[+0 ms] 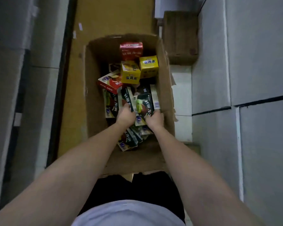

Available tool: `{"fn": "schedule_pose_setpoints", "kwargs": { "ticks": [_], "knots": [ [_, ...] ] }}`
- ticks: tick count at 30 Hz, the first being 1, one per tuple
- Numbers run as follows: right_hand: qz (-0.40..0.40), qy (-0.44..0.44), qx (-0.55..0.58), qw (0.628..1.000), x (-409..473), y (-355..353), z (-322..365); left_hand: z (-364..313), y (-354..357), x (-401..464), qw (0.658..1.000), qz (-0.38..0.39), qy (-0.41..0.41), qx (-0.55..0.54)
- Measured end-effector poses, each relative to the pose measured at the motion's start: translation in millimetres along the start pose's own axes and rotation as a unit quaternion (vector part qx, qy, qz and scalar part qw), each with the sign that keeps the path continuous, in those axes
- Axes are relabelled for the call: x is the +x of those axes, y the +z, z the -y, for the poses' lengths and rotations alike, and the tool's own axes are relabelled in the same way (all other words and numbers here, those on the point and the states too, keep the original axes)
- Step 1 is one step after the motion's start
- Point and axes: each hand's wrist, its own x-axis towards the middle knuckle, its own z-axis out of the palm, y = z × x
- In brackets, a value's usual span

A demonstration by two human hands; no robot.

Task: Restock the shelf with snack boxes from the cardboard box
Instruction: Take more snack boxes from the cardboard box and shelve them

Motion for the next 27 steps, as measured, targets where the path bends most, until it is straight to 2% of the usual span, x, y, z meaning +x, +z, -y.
{"fn": "schedule_pose_setpoints", "kwargs": {
  "ticks": [4, 10, 13, 18, 23, 27],
  "knots": [
    [0.067, 0.052, -0.001, 0.996, 32.9, 5.5, 0.6, -2.1, 20.2, 33.7, 0.997, 0.016, -0.069, 0.012],
    [0.188, 0.055, -0.007, 0.981, 66.7, 0.3, -9.8, -0.1, 40.2, 62.8, 0.992, -0.002, -0.127, 0.022],
    [0.199, 0.047, 0.01, 0.979, 78.0, -4.4, -15.5, -8.1, 49.2, 68.1, 0.99, -0.033, -0.137, 0.032],
    [0.196, 0.034, 0.005, 0.98, 81.7, 1.2, -20.7, -13.6, 56.8, 65.3, 0.983, -0.066, -0.126, 0.119],
    [0.189, -0.002, -0.036, 0.981, 86.9, 12.7, -27.9, -12.1, 62.7, 59.9, 0.981, -0.089, -0.128, 0.116],
    [0.197, -0.034, -0.017, 0.98, 76.7, 6.6, -23.7, -12.2, 58.8, 52.8, 0.983, -0.074, -0.14, 0.093]
  ]
}}
